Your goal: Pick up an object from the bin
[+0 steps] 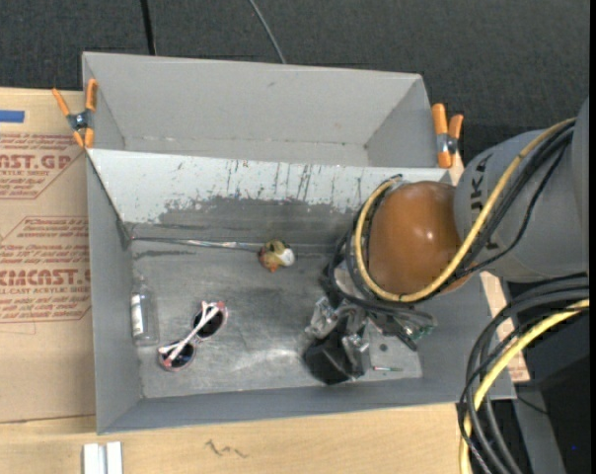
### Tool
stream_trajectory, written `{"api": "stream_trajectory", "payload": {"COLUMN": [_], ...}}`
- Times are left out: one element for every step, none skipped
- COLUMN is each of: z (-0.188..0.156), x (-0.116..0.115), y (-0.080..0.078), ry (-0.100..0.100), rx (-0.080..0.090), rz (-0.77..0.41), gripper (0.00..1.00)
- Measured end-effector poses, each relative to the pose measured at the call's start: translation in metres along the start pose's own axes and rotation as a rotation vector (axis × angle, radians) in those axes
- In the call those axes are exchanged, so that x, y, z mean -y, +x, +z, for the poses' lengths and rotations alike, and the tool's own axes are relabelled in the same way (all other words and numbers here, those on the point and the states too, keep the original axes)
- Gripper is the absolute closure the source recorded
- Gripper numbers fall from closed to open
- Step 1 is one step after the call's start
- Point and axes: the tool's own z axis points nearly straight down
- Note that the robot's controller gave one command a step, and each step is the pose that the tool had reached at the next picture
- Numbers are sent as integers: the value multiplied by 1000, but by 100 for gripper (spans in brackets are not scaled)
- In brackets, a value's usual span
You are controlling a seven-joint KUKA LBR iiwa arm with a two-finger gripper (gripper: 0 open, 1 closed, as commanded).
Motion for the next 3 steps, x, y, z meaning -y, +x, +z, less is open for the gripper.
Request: {"api": "stream_trajectory", "payload": {"z": [0, -87, -87], "x": [0, -8, -8], "y": [0, -14, -14], "ry": [-1, -10, -10], "rx": [-1, -19, -19], "rz": [0, 56, 56], "gripper": [100, 100, 100]}}
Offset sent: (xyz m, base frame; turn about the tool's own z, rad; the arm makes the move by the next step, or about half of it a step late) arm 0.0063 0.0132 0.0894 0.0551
